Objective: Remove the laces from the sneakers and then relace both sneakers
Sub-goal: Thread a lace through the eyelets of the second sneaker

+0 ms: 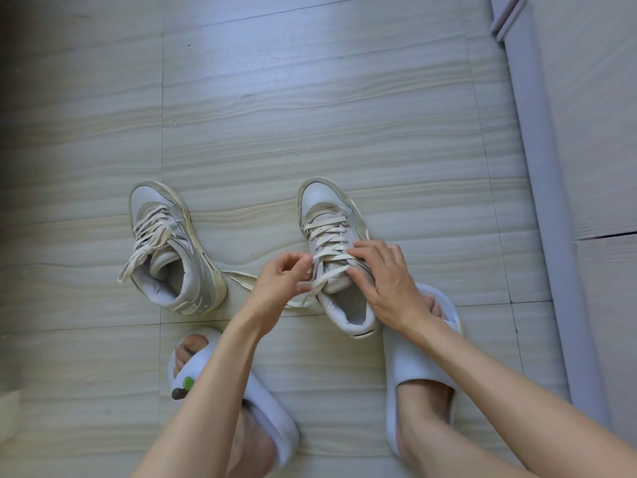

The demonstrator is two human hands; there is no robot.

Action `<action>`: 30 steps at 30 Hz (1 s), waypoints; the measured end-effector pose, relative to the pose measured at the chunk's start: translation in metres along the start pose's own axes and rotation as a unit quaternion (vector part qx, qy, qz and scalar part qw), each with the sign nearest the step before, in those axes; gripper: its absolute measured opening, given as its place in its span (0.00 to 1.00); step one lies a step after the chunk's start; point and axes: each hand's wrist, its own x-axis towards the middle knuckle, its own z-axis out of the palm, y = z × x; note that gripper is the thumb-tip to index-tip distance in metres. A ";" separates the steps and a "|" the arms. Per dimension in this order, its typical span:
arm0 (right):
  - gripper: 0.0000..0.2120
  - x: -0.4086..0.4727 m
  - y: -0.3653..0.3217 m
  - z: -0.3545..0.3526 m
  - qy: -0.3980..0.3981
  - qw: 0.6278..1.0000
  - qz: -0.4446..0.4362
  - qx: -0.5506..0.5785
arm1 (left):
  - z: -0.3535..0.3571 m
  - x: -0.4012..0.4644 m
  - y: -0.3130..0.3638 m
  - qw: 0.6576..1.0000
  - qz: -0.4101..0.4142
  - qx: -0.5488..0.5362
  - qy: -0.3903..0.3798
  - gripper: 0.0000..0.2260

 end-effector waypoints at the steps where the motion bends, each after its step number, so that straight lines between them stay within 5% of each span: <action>1: 0.14 0.000 0.001 0.000 0.001 1.000 0.004 0.006 | -0.001 0.000 -0.002 1.000 -0.008 -0.019 0.000 0.08; 6: 0.13 0.000 0.001 0.003 0.009 1.000 0.009 0.002 | -0.006 -0.002 -0.009 0.996 -0.015 -0.077 -0.037 0.02; 12: 0.13 -0.002 0.004 0.007 0.024 1.000 0.010 0.003 | -0.005 0.001 0.005 0.996 0.006 -0.051 -0.069 0.07; 19: 0.16 -0.003 0.004 0.009 0.034 0.999 0.014 0.013 | 0.001 0.013 0.050 0.985 0.049 0.103 -0.131 0.09; 24: 0.13 -0.001 0.006 0.010 0.029 0.999 0.019 0.017 | -0.030 0.016 0.049 0.977 0.032 0.197 -0.075 0.07; 30: 0.12 -0.001 0.007 0.011 0.031 0.999 0.021 0.020 | -0.050 0.010 0.030 0.995 -0.012 -0.002 -0.099 0.06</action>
